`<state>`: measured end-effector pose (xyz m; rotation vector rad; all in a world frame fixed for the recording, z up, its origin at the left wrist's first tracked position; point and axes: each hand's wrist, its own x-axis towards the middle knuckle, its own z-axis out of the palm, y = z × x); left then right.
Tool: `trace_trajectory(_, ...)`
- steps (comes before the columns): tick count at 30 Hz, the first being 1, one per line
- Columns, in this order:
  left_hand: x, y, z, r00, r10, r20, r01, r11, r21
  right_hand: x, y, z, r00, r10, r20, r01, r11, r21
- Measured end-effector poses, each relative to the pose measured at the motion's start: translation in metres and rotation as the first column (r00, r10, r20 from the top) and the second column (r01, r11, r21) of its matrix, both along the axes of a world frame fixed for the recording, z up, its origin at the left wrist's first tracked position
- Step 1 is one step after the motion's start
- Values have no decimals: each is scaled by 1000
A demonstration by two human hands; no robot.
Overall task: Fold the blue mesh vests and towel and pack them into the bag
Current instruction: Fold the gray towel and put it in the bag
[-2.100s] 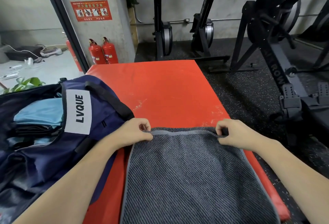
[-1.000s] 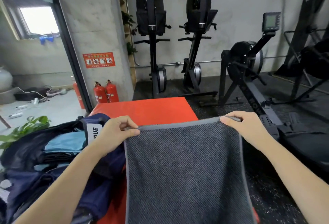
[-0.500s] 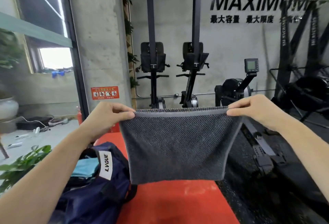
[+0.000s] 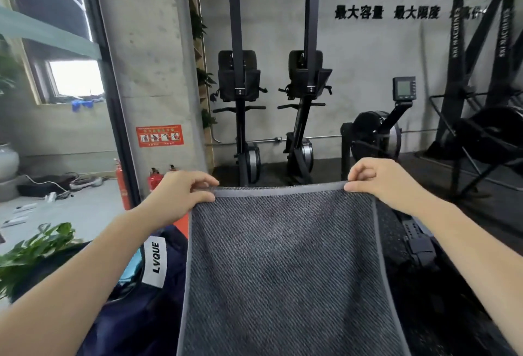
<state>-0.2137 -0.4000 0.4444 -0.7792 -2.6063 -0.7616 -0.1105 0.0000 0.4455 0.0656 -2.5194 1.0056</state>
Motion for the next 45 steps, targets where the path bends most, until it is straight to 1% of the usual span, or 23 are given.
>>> trace_trajectory(2,-24,7,-32,999,11,45,-5,991,-137,-23,3,-35,999,-2,36,0,999,45)
trace_trajectory(5,-49,16,-84,995,69,72,-50,970,-238,-50,3,-93,995,2,97,-16,989,144)
trace_trajectory(7,-52,21,-119,993,94,74,-74,969,-237,-57,1,-131,991,-14,135,-14,979,201)
trace_trajectory(10,-40,21,-168,991,116,73,-103,981,-164,-54,0,-180,991,-21,130,-18,956,293)
trace_trajectory(12,-27,18,-194,990,119,80,-108,986,-128,-44,2,-207,993,-8,122,-32,948,317)
trace_trajectory(15,-6,14,-224,992,71,105,-60,992,-107,-27,6,-236,992,24,127,-65,943,326)
trace_trajectory(17,8,10,-240,991,47,127,-31,992,-124,-17,7,-248,986,53,158,-105,935,339)
trace_trajectory(21,30,1,-256,984,57,169,-28,985,-172,2,6,-259,973,97,211,-167,924,345)
trace_trajectory(25,48,-5,-260,988,57,141,-39,991,-130,18,1,-262,988,96,118,-127,948,293)
trace_trajectory(28,58,-10,-265,993,44,112,-32,993,-112,29,-2,-261,991,103,89,-125,946,300)
trace_trajectory(31,65,-15,-277,994,9,105,10,985,-175,36,-3,-264,981,122,149,-167,925,340)
trace_trajectory(33,70,-17,-285,990,-5,143,39,971,-238,38,-2,-270,959,126,255,-224,889,400)
trace_trajectory(35,75,-18,-290,982,-1,190,58,954,-294,39,-2,-279,916,116,385,-296,842,450)
trace_trajectory(37,78,-18,-292,976,17,215,52,949,-311,40,-2,-286,876,100,473,-330,838,435)
trace_trajectory(41,84,-17,-287,980,69,189,7,928,-373,43,-1,-290,876,83,475,-320,837,444)
trace_trajectory(45,84,-19,-290,956,169,239,-71,926,-370,45,-2,-294,886,98,452,-331,817,472)
